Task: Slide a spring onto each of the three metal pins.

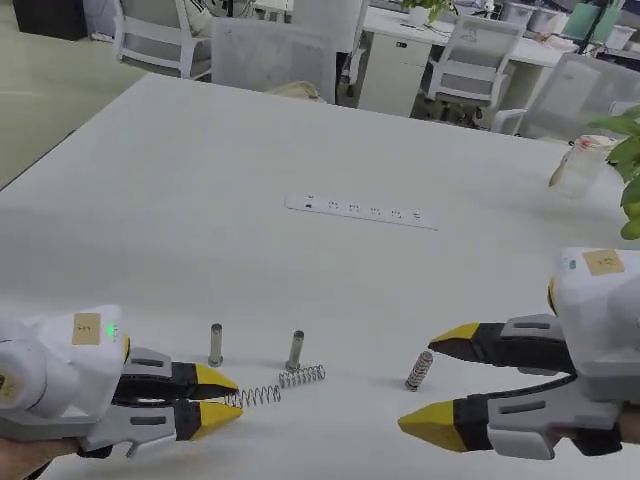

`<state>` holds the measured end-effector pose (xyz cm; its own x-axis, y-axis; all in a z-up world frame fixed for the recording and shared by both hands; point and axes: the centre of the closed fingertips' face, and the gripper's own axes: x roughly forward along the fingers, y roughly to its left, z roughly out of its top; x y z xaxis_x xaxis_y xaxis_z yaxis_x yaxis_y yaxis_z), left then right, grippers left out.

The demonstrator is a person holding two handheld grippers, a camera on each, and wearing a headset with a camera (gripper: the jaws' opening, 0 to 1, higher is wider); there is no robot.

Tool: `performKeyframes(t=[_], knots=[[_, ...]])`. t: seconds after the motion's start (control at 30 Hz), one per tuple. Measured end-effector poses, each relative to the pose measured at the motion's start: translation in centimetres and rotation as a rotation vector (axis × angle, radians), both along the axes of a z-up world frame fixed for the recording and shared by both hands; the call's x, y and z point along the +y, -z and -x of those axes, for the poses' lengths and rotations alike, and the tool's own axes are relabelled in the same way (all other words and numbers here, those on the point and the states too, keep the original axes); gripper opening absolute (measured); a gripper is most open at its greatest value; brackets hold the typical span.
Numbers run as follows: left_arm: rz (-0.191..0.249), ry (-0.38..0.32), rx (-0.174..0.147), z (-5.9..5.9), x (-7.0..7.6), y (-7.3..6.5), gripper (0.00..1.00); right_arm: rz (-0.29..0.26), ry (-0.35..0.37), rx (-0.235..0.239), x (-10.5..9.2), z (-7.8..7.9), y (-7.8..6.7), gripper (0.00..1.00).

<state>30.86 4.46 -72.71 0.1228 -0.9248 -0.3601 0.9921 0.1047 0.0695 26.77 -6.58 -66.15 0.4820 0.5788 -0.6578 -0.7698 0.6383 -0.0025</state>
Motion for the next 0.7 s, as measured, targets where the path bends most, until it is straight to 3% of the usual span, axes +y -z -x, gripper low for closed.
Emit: performKeyframes(t=[0.7], knots=[[0.037,0.042,-0.046,1.3,-0.6,-2.4,0.02,-0.06,-0.135,0.044,5.6,-1.4,1.3,0.44]])
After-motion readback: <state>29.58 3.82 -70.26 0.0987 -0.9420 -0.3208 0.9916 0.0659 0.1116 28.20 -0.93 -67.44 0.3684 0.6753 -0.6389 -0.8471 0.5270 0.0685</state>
